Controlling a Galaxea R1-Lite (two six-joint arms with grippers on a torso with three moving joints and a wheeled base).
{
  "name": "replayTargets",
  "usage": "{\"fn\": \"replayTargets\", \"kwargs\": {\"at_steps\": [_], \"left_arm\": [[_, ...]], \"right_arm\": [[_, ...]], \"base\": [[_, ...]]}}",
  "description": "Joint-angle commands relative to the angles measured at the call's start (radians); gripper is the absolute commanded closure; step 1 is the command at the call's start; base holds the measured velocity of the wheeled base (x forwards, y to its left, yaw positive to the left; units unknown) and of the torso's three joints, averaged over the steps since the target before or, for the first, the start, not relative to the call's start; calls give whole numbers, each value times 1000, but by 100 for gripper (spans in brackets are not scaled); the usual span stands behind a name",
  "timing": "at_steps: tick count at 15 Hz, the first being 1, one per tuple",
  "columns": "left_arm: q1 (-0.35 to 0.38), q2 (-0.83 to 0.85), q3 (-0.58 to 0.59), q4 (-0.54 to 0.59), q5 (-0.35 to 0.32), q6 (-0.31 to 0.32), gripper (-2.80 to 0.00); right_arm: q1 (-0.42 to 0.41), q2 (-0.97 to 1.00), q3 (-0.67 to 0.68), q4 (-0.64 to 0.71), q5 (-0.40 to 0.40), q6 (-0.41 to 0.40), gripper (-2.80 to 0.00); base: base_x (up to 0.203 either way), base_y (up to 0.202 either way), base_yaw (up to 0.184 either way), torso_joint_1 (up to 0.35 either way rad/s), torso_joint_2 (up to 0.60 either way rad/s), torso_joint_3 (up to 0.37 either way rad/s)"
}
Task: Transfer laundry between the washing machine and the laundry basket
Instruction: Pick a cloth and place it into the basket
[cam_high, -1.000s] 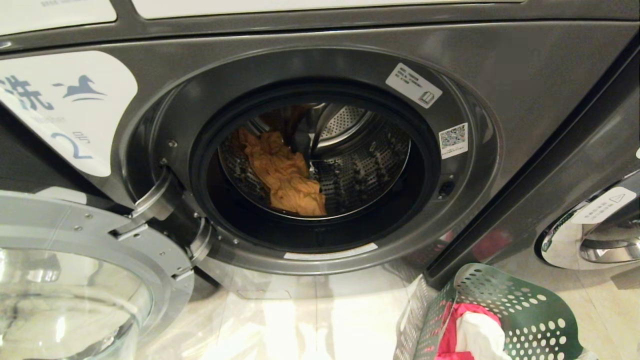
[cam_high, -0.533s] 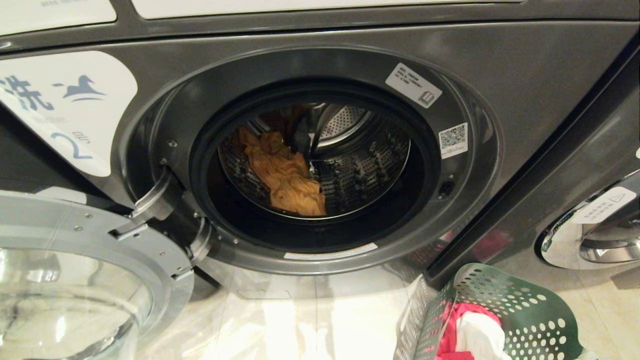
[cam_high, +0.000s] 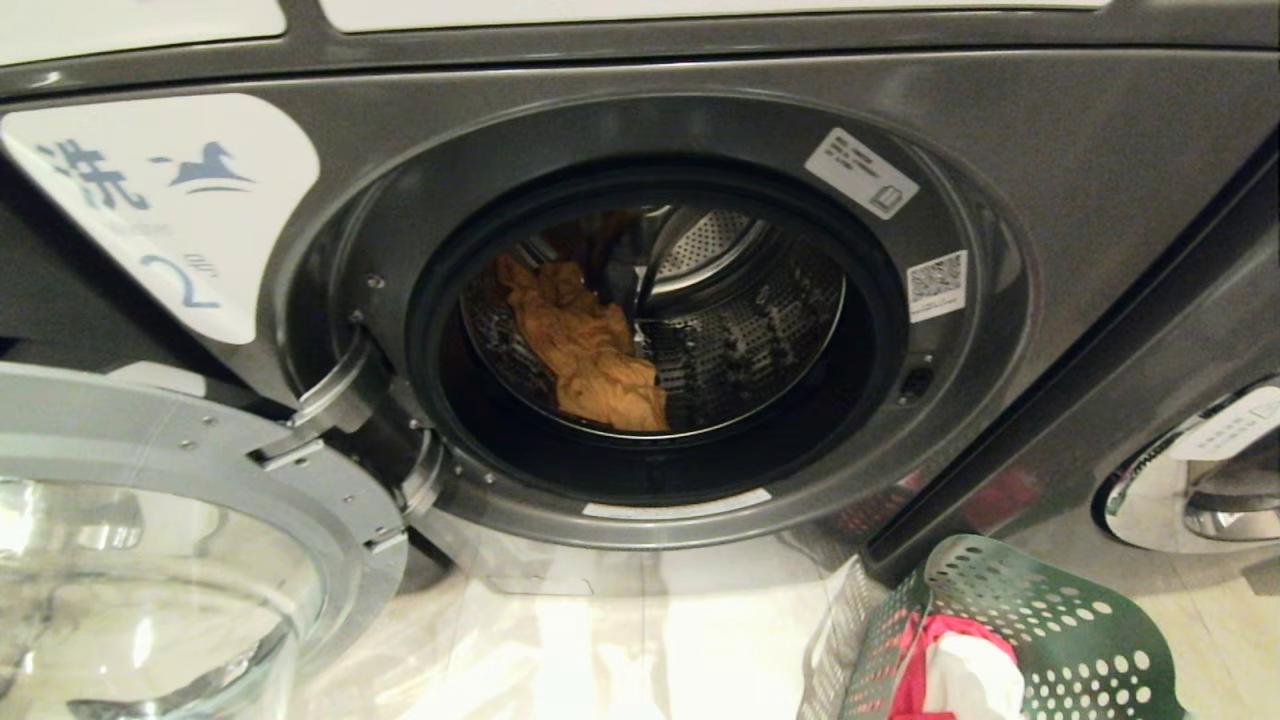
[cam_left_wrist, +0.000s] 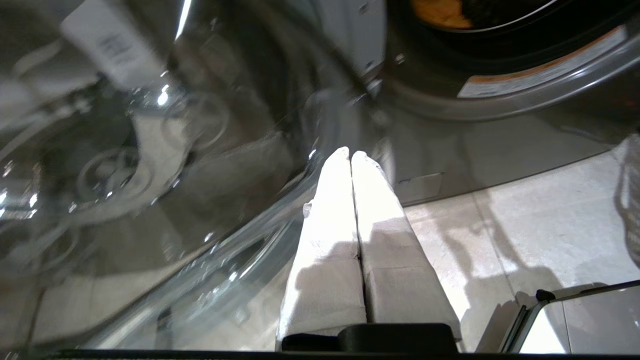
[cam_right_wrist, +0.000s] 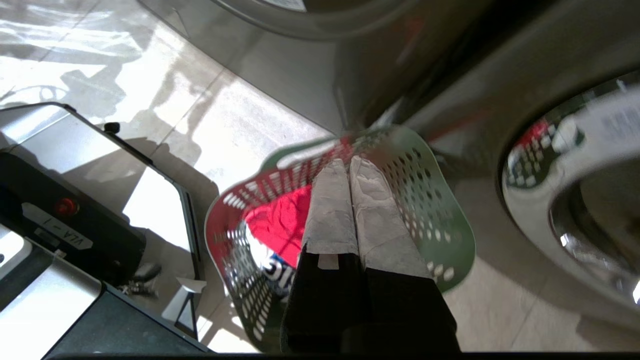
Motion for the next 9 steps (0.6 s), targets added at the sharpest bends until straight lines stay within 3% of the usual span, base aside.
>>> {"fn": "replayTargets", "kwargs": {"at_steps": [1, 9], "left_arm": [[0, 0, 2, -2, 0, 1, 0], [0, 0, 2, 0, 0, 1, 0]], "right_arm": [[0, 0, 2, 2, -2, -1, 0], [0, 0, 12, 0, -3, 10, 0]], "base": [[6, -2, 135, -1, 1, 2], [0, -9, 175, 3, 3, 2]]}}
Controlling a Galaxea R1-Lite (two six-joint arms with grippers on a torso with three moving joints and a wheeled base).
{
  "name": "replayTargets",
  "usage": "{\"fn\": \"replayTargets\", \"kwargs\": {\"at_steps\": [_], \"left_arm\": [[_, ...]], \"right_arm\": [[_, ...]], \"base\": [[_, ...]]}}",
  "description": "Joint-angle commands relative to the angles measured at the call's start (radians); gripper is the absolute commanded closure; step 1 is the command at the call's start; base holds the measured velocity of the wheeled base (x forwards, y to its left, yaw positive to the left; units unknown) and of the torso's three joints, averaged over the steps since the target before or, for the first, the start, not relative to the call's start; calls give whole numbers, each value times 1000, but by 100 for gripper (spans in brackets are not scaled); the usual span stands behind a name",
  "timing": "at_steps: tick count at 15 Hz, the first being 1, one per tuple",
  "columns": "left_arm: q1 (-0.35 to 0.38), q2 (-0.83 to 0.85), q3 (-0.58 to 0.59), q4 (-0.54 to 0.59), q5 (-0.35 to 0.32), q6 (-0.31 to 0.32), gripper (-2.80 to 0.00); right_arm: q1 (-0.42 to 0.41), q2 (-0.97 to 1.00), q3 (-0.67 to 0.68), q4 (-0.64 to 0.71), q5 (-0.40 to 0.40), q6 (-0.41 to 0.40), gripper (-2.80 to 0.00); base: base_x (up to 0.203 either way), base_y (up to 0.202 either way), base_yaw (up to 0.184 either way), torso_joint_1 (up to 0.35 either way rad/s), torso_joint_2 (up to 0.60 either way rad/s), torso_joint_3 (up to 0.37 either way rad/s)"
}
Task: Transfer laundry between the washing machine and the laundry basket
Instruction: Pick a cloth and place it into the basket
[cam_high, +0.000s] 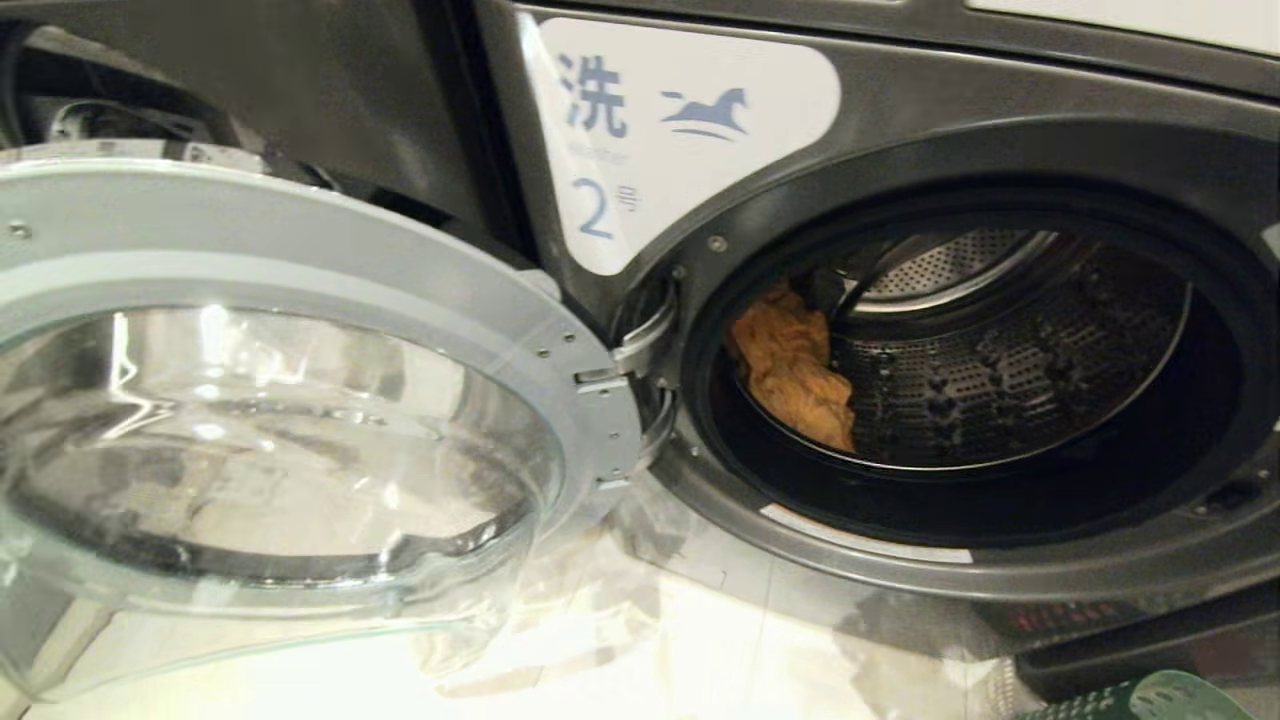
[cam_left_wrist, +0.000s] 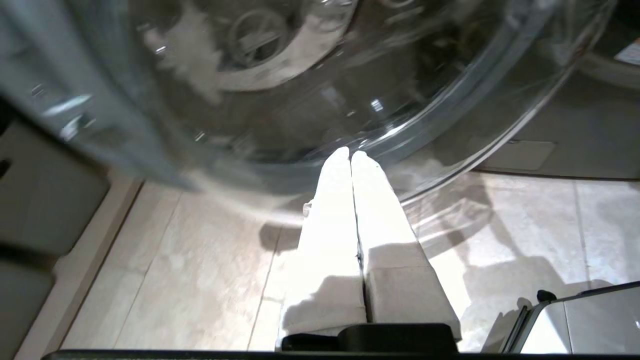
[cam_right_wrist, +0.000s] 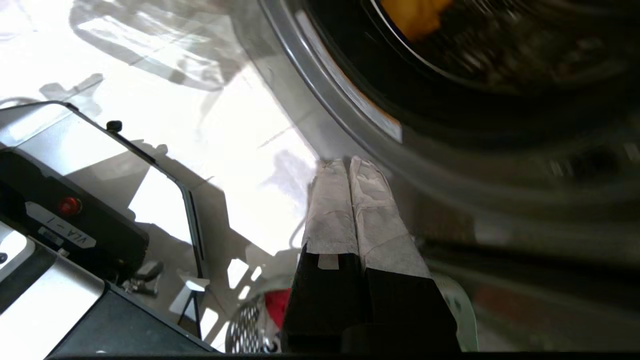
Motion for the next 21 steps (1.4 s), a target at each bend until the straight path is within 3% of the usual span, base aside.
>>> {"fn": "replayTargets", "kwargs": {"at_steps": [1, 4, 6, 9, 12, 13, 18, 21], "left_arm": [[0, 0, 2, -1, 0, 1, 0], [0, 0, 2, -1, 0, 1, 0], [0, 0, 2, -1, 0, 1, 0], [0, 0, 2, -1, 0, 1, 0], [0, 0, 2, -2, 0, 1, 0], [0, 0, 2, -1, 0, 1, 0], [0, 0, 2, -1, 0, 1, 0], [0, 0, 2, -1, 0, 1, 0]], "right_arm": [[1, 0, 6, 2, -4, -1, 0], [0, 0, 31, 3, -7, 14, 0], [-14, 9, 94, 8, -10, 73, 0], [-100, 81, 176, 9, 17, 249, 0], [-169, 108, 212, -94, 147, 496, 0], [-191, 131, 221, -113, 157, 526, 0], [-372, 289, 259, -361, 177, 541, 0], [-398, 432, 292, -588, 187, 541, 0]], "base": [[-1, -9, 178, 3, 2, -1], [-1, -10, 174, 0, 3, 2], [-2, -8, 154, 2, 3, 1], [-2, -1, 52, 1, 0, 2], [0, 0, 0, 0, 0, 0], [0, 0, 0, 0, 0, 0], [0, 0, 0, 0, 0, 0], [0, 0, 0, 0, 0, 0]]}}
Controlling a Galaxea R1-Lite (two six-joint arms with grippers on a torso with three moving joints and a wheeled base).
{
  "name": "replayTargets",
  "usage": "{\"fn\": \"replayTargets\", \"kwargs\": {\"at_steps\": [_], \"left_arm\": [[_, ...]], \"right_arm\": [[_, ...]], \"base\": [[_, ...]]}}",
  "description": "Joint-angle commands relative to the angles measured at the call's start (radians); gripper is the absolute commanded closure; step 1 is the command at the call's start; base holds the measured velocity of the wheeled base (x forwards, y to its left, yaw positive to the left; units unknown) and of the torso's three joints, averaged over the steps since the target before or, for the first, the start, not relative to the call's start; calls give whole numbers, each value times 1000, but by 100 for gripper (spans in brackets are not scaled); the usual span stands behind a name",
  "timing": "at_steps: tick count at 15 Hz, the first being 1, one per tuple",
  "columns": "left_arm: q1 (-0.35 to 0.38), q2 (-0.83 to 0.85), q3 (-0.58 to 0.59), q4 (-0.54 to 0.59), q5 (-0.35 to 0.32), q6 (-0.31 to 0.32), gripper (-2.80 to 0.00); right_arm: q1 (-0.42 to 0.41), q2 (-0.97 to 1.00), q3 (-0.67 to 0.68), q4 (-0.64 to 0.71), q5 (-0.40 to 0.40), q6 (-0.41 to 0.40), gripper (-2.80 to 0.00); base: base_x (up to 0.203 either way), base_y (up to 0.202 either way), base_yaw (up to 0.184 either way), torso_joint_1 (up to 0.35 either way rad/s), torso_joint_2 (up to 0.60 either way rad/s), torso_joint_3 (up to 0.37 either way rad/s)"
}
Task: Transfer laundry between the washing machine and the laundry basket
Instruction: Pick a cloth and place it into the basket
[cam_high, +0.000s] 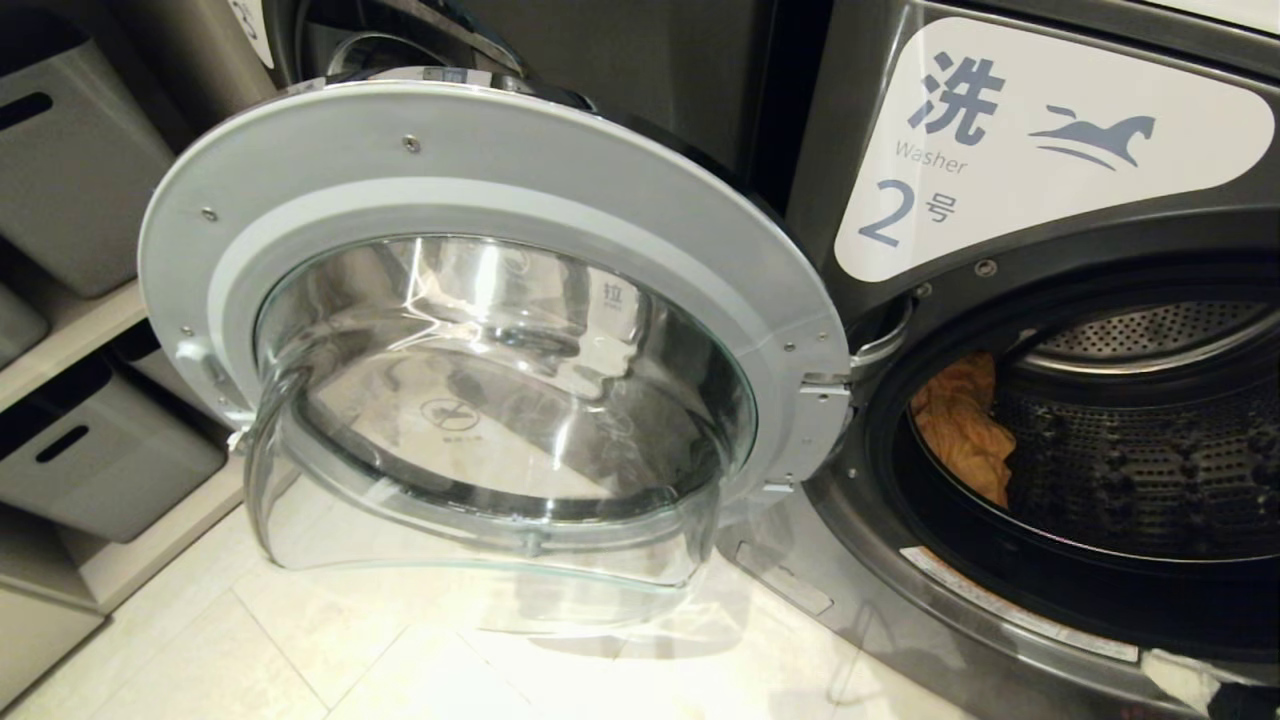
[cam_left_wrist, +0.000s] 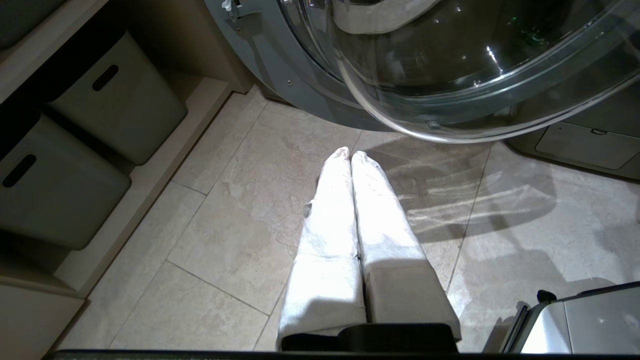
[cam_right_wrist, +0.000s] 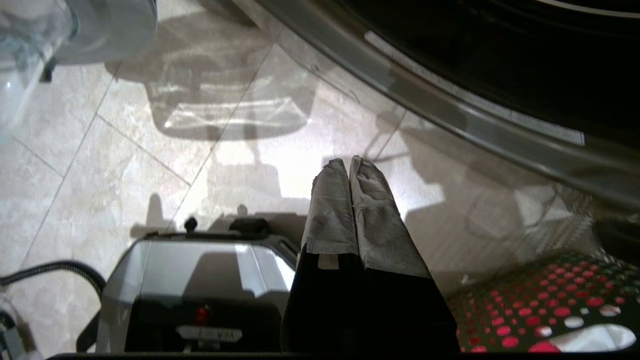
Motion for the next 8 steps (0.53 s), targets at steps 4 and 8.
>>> {"fn": "replayTargets", "kwargs": {"at_steps": [4, 8], "left_arm": [[0, 0, 2, -1, 0, 1, 0], [0, 0, 2, -1, 0, 1, 0]], "right_arm": [[-13, 246, 23, -303, -43, -9, 0], [-30, 319, 10, -383, -87, -12, 0]], "base": [[0, 0, 0, 0, 0, 0], [0, 0, 0, 0, 0, 0]]}}
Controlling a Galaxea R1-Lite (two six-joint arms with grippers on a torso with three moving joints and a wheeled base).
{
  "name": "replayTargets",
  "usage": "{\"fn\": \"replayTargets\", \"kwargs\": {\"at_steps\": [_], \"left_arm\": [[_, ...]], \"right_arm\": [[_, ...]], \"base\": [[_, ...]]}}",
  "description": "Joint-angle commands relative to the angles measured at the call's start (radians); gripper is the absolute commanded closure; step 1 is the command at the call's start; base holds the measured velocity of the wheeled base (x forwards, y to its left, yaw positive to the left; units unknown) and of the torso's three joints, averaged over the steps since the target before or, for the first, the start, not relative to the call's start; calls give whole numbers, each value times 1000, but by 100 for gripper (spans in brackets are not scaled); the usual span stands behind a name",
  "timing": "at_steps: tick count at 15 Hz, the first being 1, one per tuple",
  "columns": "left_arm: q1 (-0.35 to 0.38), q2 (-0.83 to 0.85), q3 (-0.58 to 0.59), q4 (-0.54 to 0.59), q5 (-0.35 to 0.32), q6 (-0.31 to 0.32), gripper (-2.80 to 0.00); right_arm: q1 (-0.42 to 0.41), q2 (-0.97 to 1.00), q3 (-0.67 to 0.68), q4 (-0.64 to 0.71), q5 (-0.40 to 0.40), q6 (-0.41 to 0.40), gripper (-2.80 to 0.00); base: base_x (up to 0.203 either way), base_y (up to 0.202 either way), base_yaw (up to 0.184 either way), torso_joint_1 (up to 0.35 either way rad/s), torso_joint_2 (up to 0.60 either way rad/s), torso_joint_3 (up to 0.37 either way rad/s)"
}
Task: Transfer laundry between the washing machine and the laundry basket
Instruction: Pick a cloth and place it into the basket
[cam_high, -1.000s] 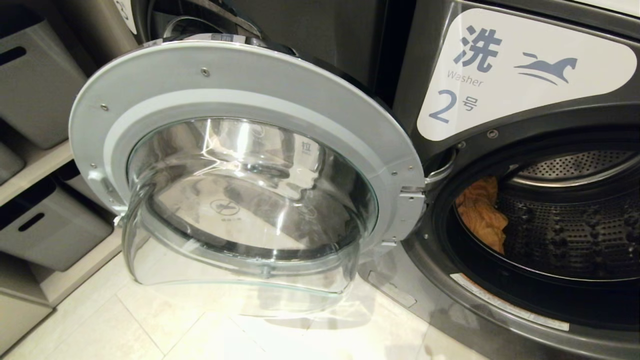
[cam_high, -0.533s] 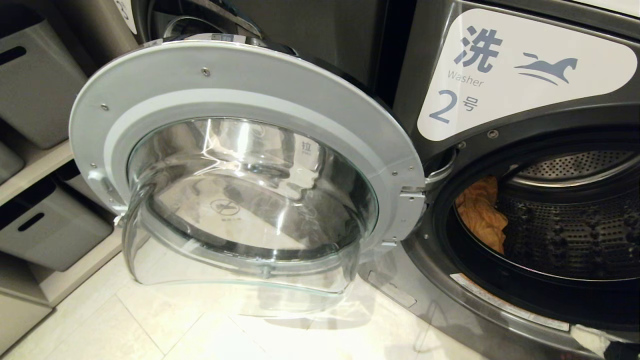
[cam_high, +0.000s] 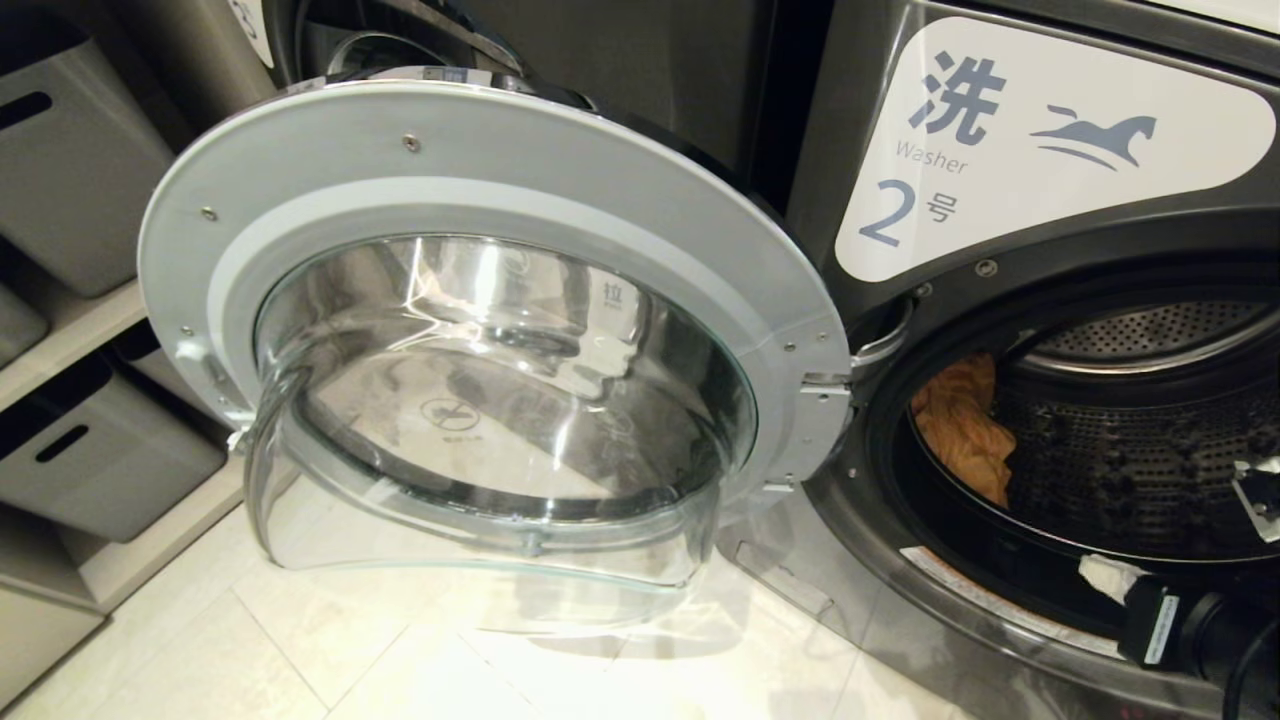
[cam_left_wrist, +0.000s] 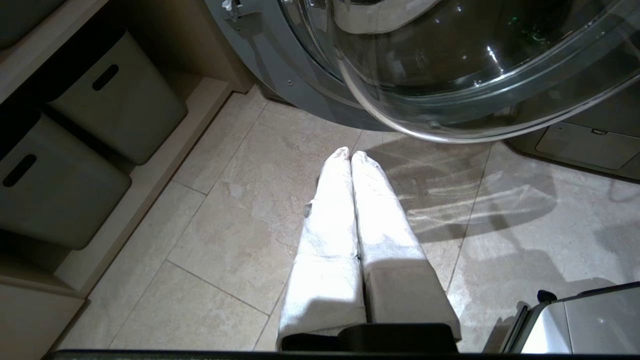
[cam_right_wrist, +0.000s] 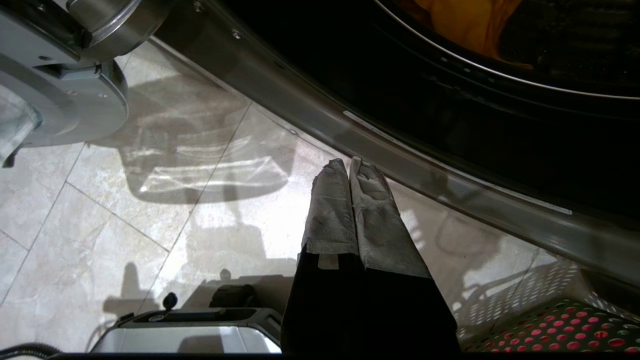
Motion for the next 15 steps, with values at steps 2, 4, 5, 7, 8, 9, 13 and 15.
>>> {"fn": "replayTargets", "kwargs": {"at_steps": [2, 4, 5, 7, 8, 9, 13, 15], "left_arm": [[0, 0, 2, -1, 0, 1, 0], [0, 0, 2, -1, 0, 1, 0], [0, 0, 2, -1, 0, 1, 0], [0, 0, 2, -1, 0, 1, 0], [0, 0, 2, -1, 0, 1, 0], [0, 0, 2, -1, 0, 1, 0], [0, 0, 2, -1, 0, 1, 0], [0, 0, 2, -2, 0, 1, 0]], "right_arm": [[-4, 109, 0, -76, -30, 2, 0], [-4, 181, 13, -128, -95, 15, 0], [-3, 218, 11, -138, -111, 49, 0], [-2, 301, 1, -178, -124, 111, 0], [-2, 351, -8, -202, -133, 124, 0], [-3, 409, -24, -228, -143, 133, 0], [-20, 621, -191, -298, -178, 150, -280], [-78, 695, -255, -307, -202, 153, -280]], "base": [[0, 0, 0, 0, 0, 0], [0, 0, 0, 0, 0, 0], [0, 0, 0, 0, 0, 0], [0, 0, 0, 0, 0, 0], [0, 0, 0, 0, 0, 0], [0, 0, 0, 0, 0, 0], [0, 0, 0, 0, 0, 0], [0, 0, 0, 0, 0, 0]]}}
